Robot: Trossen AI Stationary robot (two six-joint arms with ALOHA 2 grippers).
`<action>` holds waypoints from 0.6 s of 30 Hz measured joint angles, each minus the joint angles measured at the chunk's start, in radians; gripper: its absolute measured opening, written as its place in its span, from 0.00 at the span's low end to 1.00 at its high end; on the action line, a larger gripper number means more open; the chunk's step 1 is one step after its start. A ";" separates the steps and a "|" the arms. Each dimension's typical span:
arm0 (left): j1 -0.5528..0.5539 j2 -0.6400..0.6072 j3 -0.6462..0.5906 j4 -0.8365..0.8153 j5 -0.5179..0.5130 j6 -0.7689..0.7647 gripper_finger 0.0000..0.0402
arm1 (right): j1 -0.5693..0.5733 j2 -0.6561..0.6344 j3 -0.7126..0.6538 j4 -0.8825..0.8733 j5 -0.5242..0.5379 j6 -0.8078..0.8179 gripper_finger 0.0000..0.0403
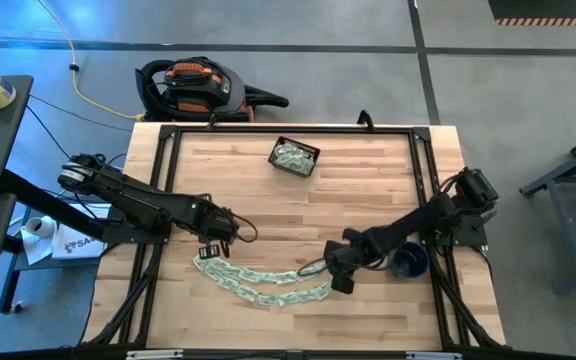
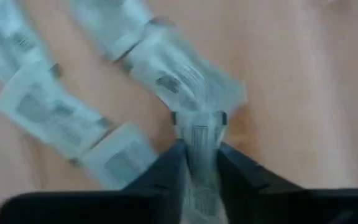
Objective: Pick and place Stevia / Truvia into bins
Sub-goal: Put the stevia packet into the black bin
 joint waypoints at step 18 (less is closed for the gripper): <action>-0.003 0.000 -0.080 0.150 0.027 -0.236 0.29 | -0.693 -0.276 0.004 0.320 0.031 -0.171 0.03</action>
